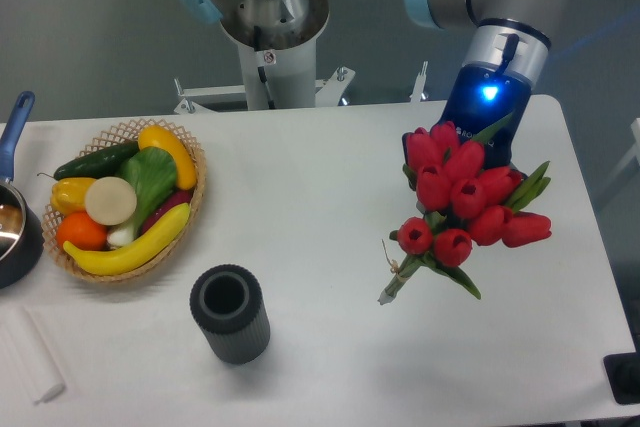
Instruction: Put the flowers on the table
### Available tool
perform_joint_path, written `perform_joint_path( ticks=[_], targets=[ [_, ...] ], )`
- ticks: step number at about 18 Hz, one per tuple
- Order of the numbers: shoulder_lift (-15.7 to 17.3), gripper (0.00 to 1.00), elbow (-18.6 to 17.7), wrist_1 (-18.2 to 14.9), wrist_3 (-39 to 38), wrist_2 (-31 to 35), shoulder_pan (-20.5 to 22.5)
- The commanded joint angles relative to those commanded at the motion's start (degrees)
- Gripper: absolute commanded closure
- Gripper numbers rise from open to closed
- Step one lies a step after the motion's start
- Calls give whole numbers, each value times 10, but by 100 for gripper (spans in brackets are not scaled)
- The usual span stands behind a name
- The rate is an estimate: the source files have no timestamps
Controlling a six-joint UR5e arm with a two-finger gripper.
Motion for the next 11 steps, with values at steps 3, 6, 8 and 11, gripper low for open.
perform_joint_path(
  ticks=[3,6,8,11],
  targets=[
    [3,70,-8,0,9,0,0],
    [3,70,-12,-1,9,0,4],
    [4,70,-14,-1,9,0,7],
    [7,70,-19,-1,9,0,10]
  ],
)
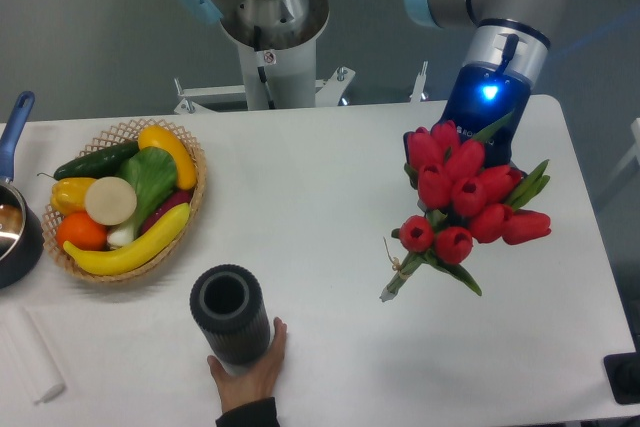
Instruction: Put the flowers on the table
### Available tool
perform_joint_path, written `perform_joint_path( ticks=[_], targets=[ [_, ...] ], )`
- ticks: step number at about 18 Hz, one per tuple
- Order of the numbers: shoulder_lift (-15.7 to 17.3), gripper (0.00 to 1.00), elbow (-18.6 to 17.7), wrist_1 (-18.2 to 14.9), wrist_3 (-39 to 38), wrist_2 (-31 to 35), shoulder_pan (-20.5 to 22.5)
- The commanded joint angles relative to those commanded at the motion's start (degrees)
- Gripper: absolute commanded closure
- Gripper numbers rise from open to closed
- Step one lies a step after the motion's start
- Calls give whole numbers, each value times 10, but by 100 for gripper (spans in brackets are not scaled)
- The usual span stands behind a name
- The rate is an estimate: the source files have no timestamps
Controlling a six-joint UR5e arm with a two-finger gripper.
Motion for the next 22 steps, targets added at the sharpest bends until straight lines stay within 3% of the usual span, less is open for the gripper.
perform_joint_path(
  ticks=[10,14,18,22],
  targets=[
    [25,70,-14,-3,28,19,7],
    [39,70,-32,-3,60,98,5],
    [41,70,-45,-4,87,131,3],
    [47,66,-68,-5,152,238,-27]
  ],
)
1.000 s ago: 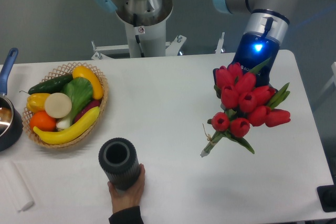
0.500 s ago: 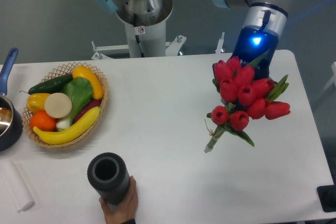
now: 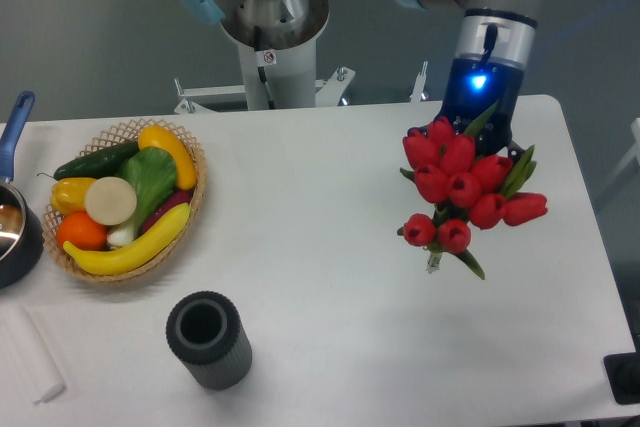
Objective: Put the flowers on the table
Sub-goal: 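Lower the held tulip bouquet toward the table surface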
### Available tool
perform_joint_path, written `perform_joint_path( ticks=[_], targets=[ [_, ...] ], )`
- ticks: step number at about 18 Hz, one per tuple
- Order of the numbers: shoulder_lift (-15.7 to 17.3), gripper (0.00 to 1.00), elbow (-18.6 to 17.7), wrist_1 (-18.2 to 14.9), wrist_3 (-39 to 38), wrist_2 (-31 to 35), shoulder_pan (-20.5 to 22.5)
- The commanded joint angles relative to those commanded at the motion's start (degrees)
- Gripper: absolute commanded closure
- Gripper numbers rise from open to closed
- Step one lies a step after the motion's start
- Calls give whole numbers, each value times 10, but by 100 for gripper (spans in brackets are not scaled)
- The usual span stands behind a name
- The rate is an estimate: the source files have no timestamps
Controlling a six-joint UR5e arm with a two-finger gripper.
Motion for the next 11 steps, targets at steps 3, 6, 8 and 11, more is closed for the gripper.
perform_joint_path(
  ticks=[3,6,8,11],
  targets=[
    [-1,66,-17,0,17,65,-26],
    [0,66,-25,-14,42,114,-39],
    [0,66,-31,-28,60,171,-55],
    [-5,66,-40,-29,65,245,-79]
  ],
)
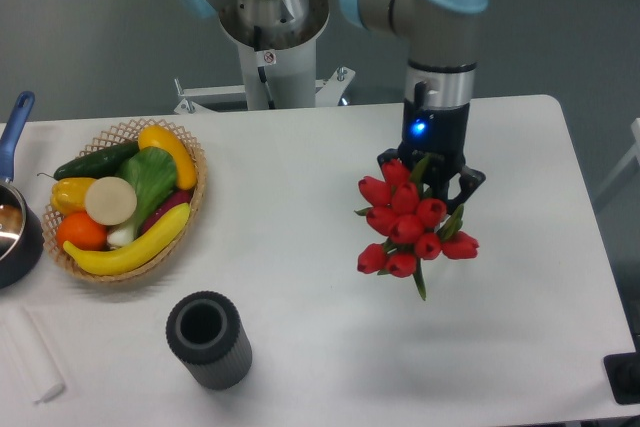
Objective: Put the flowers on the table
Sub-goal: 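Lower the held tulip bouquet toward the table surface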
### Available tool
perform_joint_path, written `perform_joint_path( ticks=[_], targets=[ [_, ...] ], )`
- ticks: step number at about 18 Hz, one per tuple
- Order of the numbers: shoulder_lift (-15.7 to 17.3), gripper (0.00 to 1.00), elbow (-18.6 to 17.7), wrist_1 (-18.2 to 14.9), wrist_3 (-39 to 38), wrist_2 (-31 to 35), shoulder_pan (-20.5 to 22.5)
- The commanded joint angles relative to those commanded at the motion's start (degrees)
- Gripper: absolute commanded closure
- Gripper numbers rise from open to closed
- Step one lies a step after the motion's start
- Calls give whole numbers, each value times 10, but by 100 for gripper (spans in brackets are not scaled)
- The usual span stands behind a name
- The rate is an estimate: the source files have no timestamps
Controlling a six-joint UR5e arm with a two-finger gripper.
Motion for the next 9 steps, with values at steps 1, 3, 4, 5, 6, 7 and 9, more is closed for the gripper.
perform_joint_path(
  ticks=[1,3,4,5,6,7,9],
  targets=[
    [-1,66,-4,0,10,21,-4],
    [-5,66,-9,-8,32,60,-16],
    [-10,66,-9,-17,40,79,-22],
    [-14,66,-9,-26,47,98,-27],
    [-20,66,-9,-32,51,114,-34],
    [-30,66,-9,-32,51,130,-43],
    [-50,66,-11,-32,51,170,-61]
  ],
)
